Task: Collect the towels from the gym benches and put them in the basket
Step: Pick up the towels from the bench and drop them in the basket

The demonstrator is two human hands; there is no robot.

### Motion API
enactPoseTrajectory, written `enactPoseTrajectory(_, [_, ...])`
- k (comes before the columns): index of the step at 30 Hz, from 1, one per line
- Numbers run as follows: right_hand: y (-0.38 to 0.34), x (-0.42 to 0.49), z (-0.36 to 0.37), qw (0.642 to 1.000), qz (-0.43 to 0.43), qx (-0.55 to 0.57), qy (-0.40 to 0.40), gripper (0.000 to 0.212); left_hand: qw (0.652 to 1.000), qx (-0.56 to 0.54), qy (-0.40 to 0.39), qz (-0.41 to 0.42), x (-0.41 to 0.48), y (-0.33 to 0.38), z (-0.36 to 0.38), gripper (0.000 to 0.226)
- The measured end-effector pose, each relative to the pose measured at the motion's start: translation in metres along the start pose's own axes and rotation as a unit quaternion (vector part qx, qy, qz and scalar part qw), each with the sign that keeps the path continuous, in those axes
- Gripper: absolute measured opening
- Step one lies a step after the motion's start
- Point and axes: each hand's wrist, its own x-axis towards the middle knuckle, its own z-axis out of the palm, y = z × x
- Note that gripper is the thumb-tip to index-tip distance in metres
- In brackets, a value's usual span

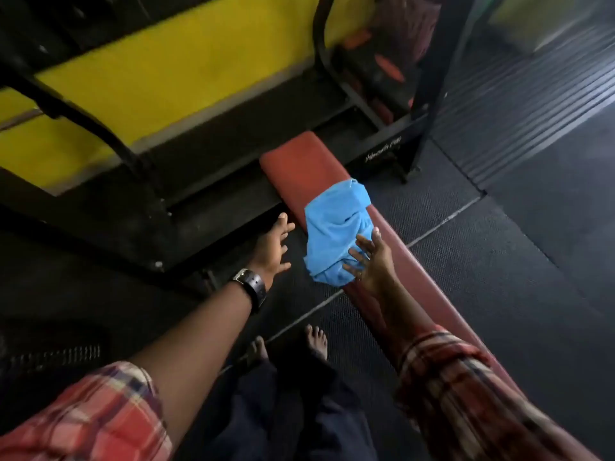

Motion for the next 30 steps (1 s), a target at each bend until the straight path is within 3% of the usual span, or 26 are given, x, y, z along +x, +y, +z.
enactPoseTrajectory(3, [0.005,0.028,-0.001,0.998,0.009,-0.035,0.045,0.049,0.999,0.009,0.0,-0.035,0.017,-0.009,0.004,0.061])
enactPoseTrajectory(8, [0.008,0.062,0.002,0.993,0.06,-0.083,0.051,0.041,0.998,0.007,0.015,-0.063,0.028,-0.03,-0.013,0.058])
enactPoseTrajectory(12, [0.014,0.075,0.017,0.994,0.046,-0.082,0.047,0.023,0.996,-0.009,0.043,-0.081,0.027,-0.042,-0.035,0.059])
enactPoseTrajectory(19, [0.026,0.051,0.069,0.998,-0.013,-0.04,0.042,0.039,0.995,-0.045,0.054,-0.07,0.021,-0.029,-0.052,0.063])
enactPoseTrajectory(25, [0.041,-0.011,0.126,0.992,-0.049,-0.097,-0.072,0.039,0.991,-0.093,0.092,-0.041,-0.009,-0.029,-0.078,0.061])
enactPoseTrajectory(30, [0.064,-0.105,0.175,0.969,0.0,-0.122,-0.217,0.04,0.972,-0.154,0.176,-0.015,-0.046,-0.058,-0.133,0.042])
